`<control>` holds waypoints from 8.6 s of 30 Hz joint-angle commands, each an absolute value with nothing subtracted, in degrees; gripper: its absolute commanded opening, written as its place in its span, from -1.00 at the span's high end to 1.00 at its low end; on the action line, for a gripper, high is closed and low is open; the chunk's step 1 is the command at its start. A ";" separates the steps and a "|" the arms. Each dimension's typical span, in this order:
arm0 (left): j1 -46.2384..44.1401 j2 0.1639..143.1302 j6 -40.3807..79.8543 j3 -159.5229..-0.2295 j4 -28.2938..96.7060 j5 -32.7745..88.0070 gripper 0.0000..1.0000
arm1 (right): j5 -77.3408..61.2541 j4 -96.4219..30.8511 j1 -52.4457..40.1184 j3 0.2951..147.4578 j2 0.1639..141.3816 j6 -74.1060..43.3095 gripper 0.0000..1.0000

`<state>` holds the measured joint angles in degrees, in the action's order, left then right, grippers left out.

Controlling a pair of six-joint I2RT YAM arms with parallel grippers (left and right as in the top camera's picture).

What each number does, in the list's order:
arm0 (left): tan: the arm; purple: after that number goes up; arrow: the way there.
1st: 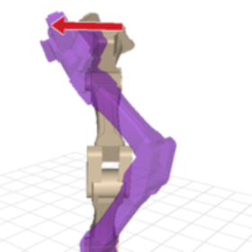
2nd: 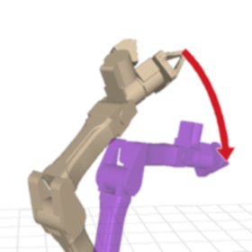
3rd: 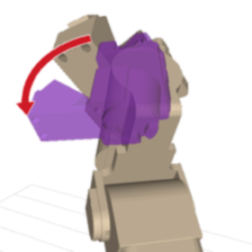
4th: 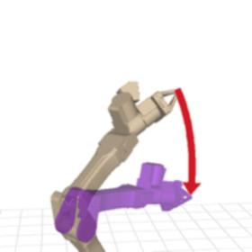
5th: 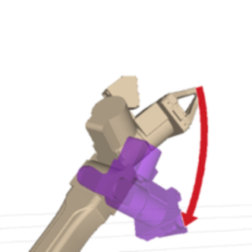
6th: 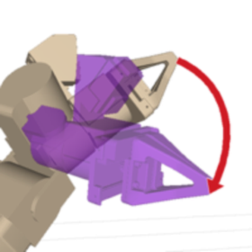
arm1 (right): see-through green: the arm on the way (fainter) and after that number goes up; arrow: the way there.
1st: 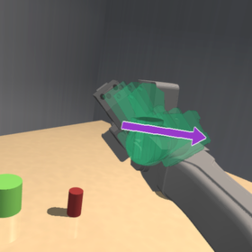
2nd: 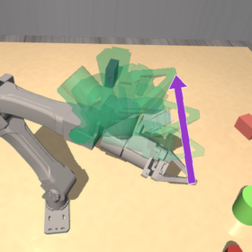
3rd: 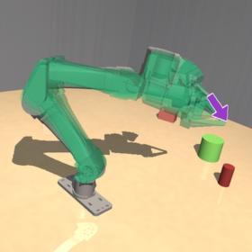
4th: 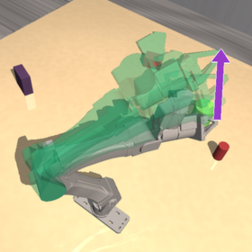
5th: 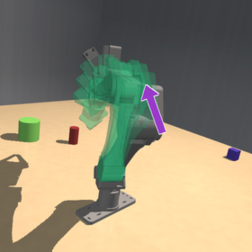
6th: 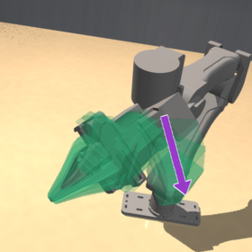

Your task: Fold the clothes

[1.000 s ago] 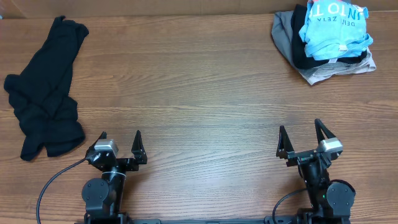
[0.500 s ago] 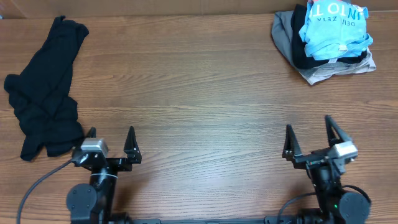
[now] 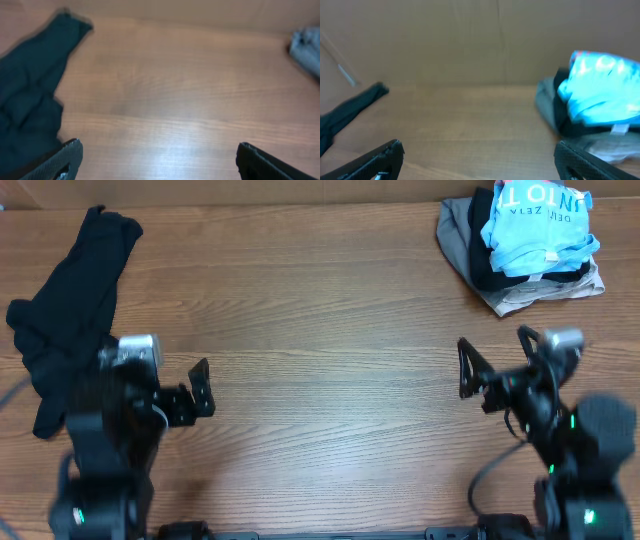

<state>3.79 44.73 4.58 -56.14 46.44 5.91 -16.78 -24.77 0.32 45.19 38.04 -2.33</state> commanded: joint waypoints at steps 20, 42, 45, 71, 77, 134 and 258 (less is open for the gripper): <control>8.47 89.47 8.03 -65.73 50.39 -21.19 -1.00 | -42.35 -19.79 -0.01 53.87 78.59 -2.11 -1.00; 21.39 106.54 8.58 -65.73 44.45 -18.44 -0.80 | -42.04 -20.23 0.01 53.69 80.71 -2.07 -0.85; 21.34 107.72 8.56 -65.73 44.29 -17.98 -0.11 | -42.04 -20.16 0.01 53.69 80.71 -2.07 -0.82; -4.47 107.68 7.27 -113.84 67.40 8.64 0.92 | -43.00 -15.62 2.66 53.76 80.68 -7.68 -0.27; -8.56 107.68 7.27 -129.80 72.82 9.04 0.92 | -44.05 -16.23 2.57 53.76 80.68 -7.68 -0.29; -12.75 97.58 5.69 -148.73 88.18 27.92 0.92 | -27.53 25.17 -27.62 53.76 91.39 -13.63 0.93; 27.99 112.81 -6.22 -148.40 92.75 18.31 -0.35 | -14.33 -44.88 -38.20 124.09 124.46 -4.36 0.92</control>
<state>28.88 114.39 -3.77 -147.72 92.99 14.66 -19.40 -47.40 -41.98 124.03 124.86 -5.63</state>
